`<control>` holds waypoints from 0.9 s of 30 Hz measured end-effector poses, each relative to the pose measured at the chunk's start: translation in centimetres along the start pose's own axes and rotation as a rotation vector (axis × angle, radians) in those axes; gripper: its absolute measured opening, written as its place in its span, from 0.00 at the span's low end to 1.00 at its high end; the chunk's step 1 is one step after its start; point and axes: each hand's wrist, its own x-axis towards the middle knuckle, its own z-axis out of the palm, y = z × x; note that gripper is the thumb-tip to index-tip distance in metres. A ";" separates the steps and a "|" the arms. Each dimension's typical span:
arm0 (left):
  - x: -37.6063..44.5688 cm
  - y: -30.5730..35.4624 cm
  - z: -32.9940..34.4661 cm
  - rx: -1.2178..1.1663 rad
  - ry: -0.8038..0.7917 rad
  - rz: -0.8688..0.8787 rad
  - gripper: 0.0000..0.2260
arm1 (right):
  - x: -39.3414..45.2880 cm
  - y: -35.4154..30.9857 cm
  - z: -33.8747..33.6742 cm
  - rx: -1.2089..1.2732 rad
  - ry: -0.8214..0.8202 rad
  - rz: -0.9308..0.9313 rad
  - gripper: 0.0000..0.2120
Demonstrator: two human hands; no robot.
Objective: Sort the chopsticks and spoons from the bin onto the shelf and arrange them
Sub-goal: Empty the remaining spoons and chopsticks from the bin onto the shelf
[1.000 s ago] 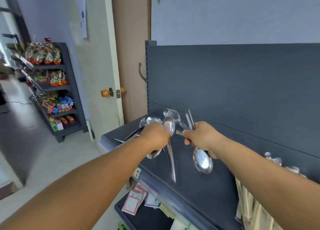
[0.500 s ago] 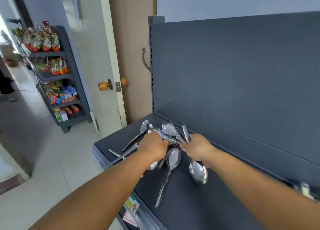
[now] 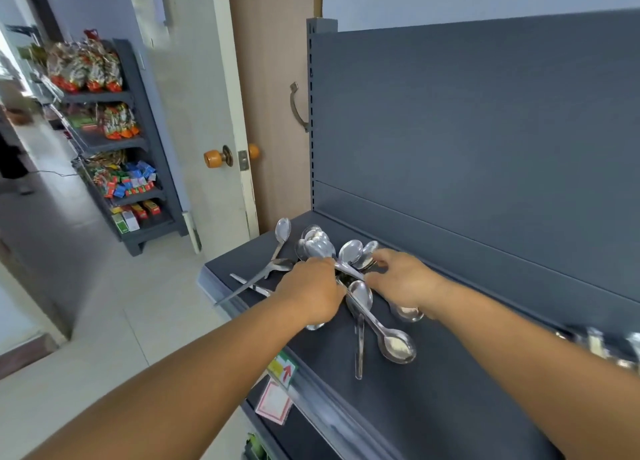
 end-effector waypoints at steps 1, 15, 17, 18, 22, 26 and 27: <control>-0.9 0.4 -0.3 0.012 0.011 0.022 0.18 | -1.1 -0.1 -0.2 0.007 0.009 -0.002 0.19; -15.0 10.7 -2.2 0.137 0.081 0.418 0.17 | -20.8 4.4 -3.9 -0.251 0.205 0.036 0.24; -16.4 12.6 -1.9 0.133 0.071 0.469 0.19 | -23.6 5.5 -4.7 -0.272 0.249 0.075 0.22; -17.1 13.6 -1.8 0.131 0.065 0.498 0.19 | -25.0 6.1 -5.2 -0.283 0.268 0.097 0.21; -19.6 17.8 -1.0 0.150 0.041 0.622 0.19 | -30.0 8.9 -6.8 -0.297 0.326 0.195 0.21; -21.7 22.6 -0.2 0.168 0.028 0.762 0.16 | -34.3 11.6 -8.5 -0.277 0.403 0.273 0.22; -22.2 23.9 0.0 0.164 0.030 0.795 0.16 | -35.3 12.4 -8.9 -0.274 0.416 0.294 0.22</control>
